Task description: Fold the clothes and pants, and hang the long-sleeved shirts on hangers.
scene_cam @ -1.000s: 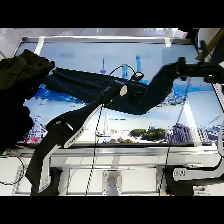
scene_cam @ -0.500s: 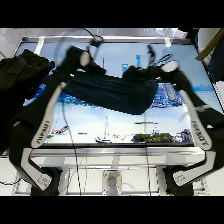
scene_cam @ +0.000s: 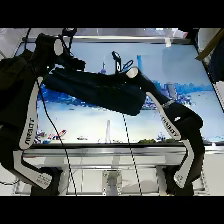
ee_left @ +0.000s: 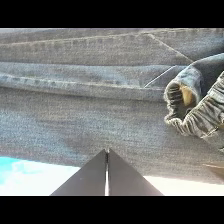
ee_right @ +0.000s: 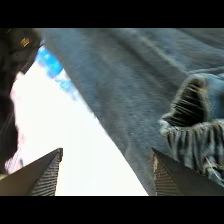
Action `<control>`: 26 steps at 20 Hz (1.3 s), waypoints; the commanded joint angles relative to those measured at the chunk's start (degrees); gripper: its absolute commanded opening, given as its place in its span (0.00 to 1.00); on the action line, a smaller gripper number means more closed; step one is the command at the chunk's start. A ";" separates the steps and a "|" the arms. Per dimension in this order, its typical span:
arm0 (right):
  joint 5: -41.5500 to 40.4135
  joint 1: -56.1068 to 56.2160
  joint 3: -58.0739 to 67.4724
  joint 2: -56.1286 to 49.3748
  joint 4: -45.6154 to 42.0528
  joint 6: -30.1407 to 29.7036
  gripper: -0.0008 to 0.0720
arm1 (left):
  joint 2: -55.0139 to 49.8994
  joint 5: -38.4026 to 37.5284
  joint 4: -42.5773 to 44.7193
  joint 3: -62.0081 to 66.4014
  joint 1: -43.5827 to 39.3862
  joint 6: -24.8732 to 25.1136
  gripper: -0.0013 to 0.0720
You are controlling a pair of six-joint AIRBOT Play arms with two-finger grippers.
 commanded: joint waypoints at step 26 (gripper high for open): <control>10.86 -30.93 -34.23 5.14 12.31 -4.83 0.96 | 0.15 -3.48 0.13 -0.02 0.33 0.09 0.04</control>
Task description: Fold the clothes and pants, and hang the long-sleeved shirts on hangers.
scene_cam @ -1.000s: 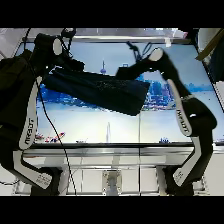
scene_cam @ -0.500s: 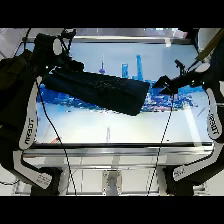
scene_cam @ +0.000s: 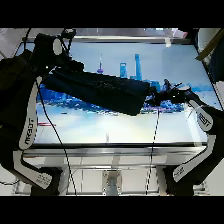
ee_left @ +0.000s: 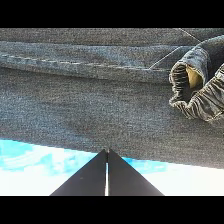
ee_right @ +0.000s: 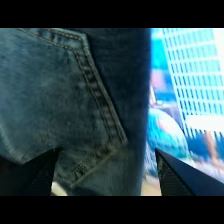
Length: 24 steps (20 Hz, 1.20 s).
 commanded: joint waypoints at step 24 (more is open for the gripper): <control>37.66 -8.76 6.05 36.89 -20.65 7.85 0.07 | -6.97 8.28 -18.62 -7.76 -20.79 0.00 0.04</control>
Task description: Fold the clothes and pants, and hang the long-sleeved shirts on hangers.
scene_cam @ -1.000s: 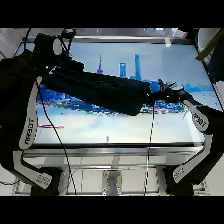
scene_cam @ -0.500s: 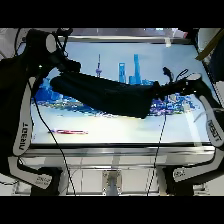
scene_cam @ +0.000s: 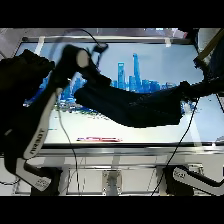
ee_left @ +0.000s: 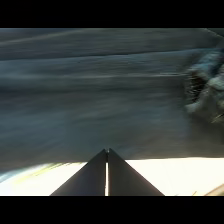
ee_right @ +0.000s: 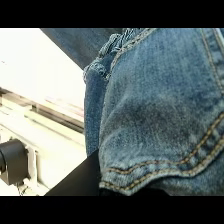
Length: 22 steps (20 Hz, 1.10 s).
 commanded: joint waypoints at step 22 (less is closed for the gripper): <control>-7.34 40.59 35.17 -27.52 -14.16 19.45 0.06 | 5.16 -2.75 6.27 -1.92 14.53 4.98 0.04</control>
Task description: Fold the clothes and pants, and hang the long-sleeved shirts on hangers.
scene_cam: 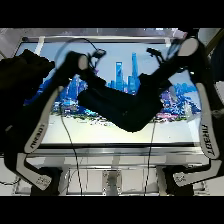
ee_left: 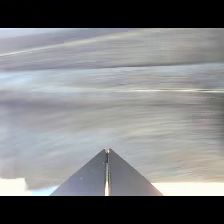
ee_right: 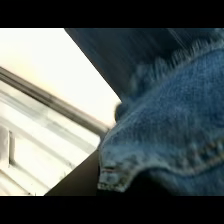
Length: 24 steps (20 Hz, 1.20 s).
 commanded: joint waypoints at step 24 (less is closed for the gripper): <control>-21.03 -12.00 -28.46 15.54 -13.49 0.42 0.80 | 7.41 -9.16 3.15 -0.20 13.88 0.09 0.04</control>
